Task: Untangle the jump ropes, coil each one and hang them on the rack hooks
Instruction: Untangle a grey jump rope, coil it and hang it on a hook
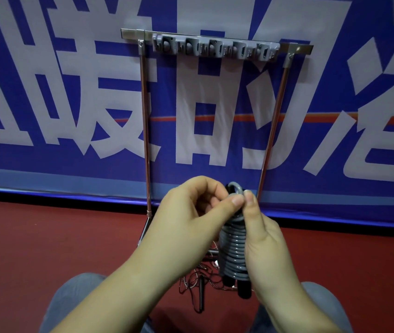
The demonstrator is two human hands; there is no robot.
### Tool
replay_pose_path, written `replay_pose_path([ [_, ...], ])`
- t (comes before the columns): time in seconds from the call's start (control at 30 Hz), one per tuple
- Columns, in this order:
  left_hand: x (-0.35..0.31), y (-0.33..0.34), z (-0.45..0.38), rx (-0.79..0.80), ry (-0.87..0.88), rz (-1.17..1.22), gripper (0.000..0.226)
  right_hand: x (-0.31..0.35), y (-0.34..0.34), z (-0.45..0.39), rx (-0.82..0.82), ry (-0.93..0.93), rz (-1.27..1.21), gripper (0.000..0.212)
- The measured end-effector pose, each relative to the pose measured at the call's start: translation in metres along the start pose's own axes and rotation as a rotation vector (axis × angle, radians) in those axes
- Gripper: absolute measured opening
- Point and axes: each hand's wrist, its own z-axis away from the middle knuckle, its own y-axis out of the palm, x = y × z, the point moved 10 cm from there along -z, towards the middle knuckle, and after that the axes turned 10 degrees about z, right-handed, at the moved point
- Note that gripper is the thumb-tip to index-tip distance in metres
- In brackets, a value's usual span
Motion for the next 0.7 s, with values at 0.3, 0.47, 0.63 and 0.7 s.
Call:
replay_pose_path([
  [0.3,0.009,0.002,0.002,0.018,-0.017,0.058,0.016,0.003,0.000,-0.001,0.024,-0.035,0.102,0.048],
  [0.47,0.012,-0.007,-0.002,-0.055,-0.062,0.198,0.025,0.005,0.017,0.007,0.298,-0.011,0.131,0.033],
  [0.63,0.008,-0.008,-0.003,-0.072,-0.046,0.182,0.029,-0.011,0.013,0.001,0.332,0.118,0.155,0.019],
  [0.7,0.008,-0.004,-0.004,-0.085,-0.017,0.133,0.035,-0.015,0.009,-0.008,0.259,0.130,0.257,0.016],
])
